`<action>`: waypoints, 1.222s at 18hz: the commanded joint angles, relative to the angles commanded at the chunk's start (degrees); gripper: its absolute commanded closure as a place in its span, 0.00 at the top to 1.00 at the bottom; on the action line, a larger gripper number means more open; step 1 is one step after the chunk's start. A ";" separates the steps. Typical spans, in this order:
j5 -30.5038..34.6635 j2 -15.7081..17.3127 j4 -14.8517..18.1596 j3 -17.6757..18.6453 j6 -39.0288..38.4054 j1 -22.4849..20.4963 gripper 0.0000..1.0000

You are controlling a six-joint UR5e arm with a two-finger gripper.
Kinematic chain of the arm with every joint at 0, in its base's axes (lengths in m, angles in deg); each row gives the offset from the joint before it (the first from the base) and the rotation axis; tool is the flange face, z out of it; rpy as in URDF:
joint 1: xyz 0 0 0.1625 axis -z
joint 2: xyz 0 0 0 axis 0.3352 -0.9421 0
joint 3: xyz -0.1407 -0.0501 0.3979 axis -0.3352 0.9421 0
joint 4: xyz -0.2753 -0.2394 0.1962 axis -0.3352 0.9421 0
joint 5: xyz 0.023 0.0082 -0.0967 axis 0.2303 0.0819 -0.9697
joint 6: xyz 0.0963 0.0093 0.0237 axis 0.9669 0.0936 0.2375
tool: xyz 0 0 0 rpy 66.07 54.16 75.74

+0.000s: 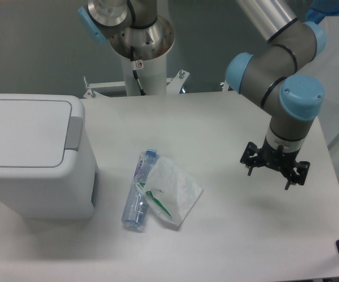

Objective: Open the trash can

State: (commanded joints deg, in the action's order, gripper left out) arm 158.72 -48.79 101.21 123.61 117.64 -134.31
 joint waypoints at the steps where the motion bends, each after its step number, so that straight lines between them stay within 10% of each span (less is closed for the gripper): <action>1: -0.45 0.35 -0.27 0.70 -1.67 0.26 1.00; 14: -23.29 10.80 -0.19 2.02 -24.87 4.38 1.00; 22: -24.36 22.31 -0.27 12.91 -26.47 10.63 1.00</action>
State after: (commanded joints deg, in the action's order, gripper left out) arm 134.36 -26.48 100.94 136.52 91.17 -123.68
